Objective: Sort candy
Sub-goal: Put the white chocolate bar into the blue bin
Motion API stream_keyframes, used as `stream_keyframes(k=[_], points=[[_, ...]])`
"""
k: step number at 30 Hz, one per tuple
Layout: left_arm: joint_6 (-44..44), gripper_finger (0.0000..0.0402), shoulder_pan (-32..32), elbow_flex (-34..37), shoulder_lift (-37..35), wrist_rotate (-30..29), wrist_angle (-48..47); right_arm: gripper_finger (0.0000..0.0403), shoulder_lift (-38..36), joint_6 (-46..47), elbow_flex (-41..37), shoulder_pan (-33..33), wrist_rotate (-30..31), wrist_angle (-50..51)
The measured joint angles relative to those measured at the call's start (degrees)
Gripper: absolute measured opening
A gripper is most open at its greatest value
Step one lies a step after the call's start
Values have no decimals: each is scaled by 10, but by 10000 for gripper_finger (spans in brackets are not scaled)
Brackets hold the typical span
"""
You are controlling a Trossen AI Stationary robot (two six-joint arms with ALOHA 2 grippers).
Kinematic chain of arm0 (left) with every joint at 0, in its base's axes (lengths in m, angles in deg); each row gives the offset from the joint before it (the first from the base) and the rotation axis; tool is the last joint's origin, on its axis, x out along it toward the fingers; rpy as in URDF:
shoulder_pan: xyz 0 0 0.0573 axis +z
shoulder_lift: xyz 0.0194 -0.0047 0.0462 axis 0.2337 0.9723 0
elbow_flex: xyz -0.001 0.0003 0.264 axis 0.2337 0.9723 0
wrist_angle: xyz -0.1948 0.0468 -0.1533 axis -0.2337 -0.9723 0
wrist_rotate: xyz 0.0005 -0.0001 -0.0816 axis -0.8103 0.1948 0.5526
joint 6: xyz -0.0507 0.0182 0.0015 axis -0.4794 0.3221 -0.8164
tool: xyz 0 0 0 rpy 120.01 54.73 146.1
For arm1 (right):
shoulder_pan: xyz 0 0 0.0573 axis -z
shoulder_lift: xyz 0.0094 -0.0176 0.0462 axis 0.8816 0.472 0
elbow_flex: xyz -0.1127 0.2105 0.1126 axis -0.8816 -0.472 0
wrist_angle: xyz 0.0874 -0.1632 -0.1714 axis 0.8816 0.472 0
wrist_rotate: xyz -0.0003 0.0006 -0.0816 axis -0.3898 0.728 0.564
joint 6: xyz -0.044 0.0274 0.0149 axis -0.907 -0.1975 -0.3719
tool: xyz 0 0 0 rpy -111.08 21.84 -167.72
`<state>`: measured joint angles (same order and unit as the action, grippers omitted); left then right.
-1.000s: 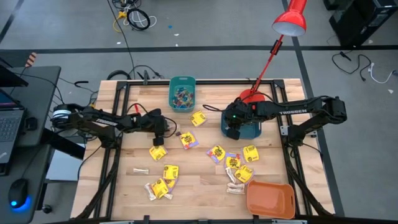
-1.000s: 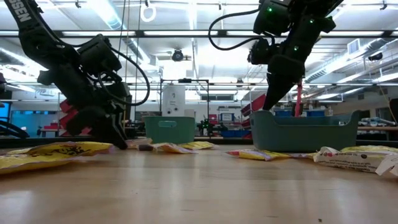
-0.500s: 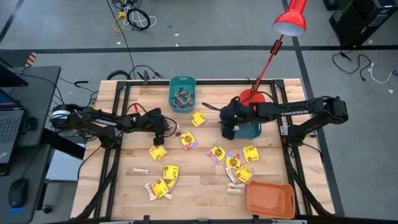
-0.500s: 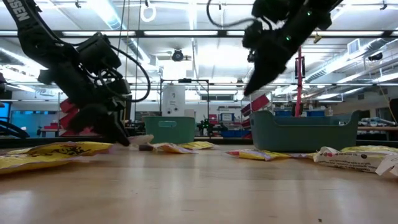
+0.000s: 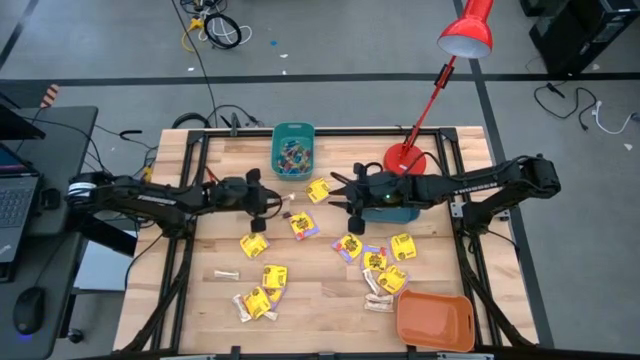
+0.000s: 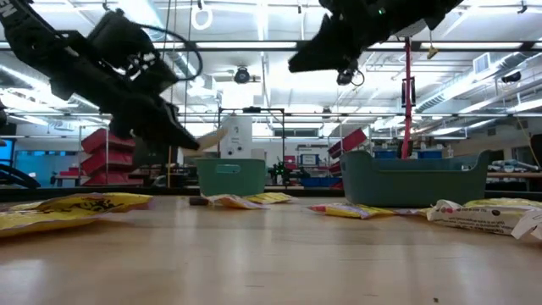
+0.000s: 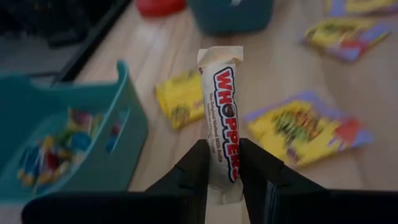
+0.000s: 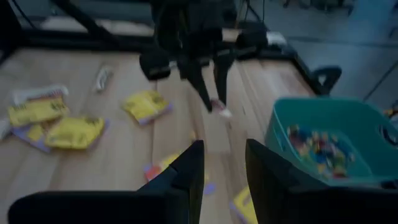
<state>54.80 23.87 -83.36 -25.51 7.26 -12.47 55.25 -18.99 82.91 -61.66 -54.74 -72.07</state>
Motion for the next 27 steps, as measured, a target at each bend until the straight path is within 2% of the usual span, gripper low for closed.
stream_keyframes(k=[7, 12, 22, 27], points=[[0, 72, -46, 0, -10, -3, 87, 103, 0, -10, 0, -2, 0, -38], [0, 72, -70, 0, -10, -3, 165, 103, 0, -55, 0, -10, -1, -66], [-15, 72, -105, 0, -10, 1, 324, 108, 0, -182, 0, -55, -11, -233], [0, 72, -122, 0, -10, 6, 379, 123, 0, -189, 0, -62, -21, -283]])
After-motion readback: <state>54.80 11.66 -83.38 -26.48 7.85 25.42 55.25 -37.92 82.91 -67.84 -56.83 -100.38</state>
